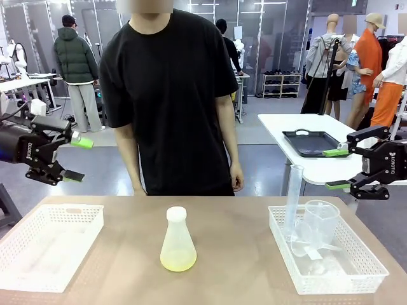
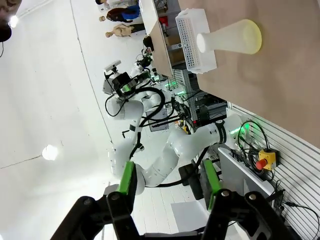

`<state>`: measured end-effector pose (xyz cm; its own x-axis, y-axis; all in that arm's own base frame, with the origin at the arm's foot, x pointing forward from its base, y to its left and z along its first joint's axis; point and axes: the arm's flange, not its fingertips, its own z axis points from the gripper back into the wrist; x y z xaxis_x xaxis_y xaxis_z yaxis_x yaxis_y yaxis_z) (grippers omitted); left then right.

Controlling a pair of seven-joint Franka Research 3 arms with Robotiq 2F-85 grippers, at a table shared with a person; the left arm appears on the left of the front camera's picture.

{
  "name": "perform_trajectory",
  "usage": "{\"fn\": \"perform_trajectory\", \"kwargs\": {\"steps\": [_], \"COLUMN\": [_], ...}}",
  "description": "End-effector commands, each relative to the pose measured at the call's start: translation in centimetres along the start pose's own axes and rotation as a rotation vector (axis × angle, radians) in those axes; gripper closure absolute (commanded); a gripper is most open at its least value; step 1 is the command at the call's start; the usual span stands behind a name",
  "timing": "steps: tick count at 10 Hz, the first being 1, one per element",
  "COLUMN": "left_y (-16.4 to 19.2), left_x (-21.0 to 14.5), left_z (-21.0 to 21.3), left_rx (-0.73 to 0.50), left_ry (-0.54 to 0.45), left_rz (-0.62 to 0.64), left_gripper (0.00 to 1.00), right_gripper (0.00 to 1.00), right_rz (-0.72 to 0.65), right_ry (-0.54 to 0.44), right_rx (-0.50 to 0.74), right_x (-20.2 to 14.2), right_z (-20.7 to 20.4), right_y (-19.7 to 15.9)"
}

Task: Prepare the solutions needed for the experiment.
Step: When the human places the Big flask in the center of the table, pick up the Big flask and place it in the left Organizing basket.

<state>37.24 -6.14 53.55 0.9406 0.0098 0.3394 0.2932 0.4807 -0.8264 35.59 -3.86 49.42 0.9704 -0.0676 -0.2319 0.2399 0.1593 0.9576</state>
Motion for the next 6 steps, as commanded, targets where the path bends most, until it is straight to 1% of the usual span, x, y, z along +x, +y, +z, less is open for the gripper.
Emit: {"fn": "perform_trajectory", "kwargs": {"steps": [1, 2, 3, 4, 6], "left_y": [2.1, 2.5, 3.1, 2.4, 2.4], "left_x": [4.4, 5.5, 6.2, 3.5, 3.5], "left_z": [2.1, 2.3, 2.3, 1.8, 1.8], "left_rx": [-0.036, -0.041, -0.065, 0.016, 0.016], "left_ry": [0.097, 0.122, 0.145, 0.095, 0.095], "left_rz": [-0.222, -0.248, -0.191, -0.200, -0.200], "left_gripper": [0.00, 0.00, 0.00, 0.00, 0.00], "right_gripper": [0.34, 0.34, 0.34, 0.34, 0.34], "right_rz": [-0.002, -0.002, -0.002, -0.002, -0.002], "right_ry": [0.005, 0.005, 0.005, 0.005, 0.005], "right_rx": [-0.007, -0.007, -0.007, -0.007, -0.007], "right_x": [0.0, 0.0, 0.0, 0.0, 0.0], "right_z": [0.2, 0.2, 0.2, 0.2, 0.2], "right_y": [0.2, 0.2, 0.2, 0.2, 0.2]}}
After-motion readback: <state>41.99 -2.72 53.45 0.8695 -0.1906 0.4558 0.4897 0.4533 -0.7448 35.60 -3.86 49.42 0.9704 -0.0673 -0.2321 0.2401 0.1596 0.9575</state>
